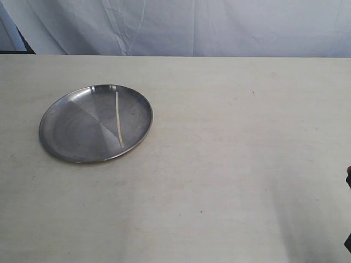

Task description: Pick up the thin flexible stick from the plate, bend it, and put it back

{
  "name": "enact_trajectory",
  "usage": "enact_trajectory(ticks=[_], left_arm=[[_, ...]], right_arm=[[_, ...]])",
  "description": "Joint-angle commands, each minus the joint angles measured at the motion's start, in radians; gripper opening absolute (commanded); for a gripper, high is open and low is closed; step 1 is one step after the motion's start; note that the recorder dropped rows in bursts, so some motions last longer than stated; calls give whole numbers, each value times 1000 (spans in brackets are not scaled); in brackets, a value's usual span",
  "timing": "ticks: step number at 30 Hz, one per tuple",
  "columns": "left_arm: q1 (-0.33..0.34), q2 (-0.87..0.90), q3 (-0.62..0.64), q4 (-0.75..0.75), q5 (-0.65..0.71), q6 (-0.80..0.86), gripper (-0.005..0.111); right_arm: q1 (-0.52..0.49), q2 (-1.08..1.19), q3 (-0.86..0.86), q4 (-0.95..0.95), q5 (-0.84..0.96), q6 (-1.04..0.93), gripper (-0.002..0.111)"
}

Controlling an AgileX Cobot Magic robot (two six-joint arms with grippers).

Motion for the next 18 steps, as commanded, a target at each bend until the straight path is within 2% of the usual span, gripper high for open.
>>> enact_trajectory(ticks=[1,18], left_arm=[[2,-16,3,-10,-12,-2,0],[2,-16,3,-2,-15,-2,0]], right_arm=[[-5,-7,2,-8,-9,0,-1],[-5,-7,2,-6,-9,0,-1]])
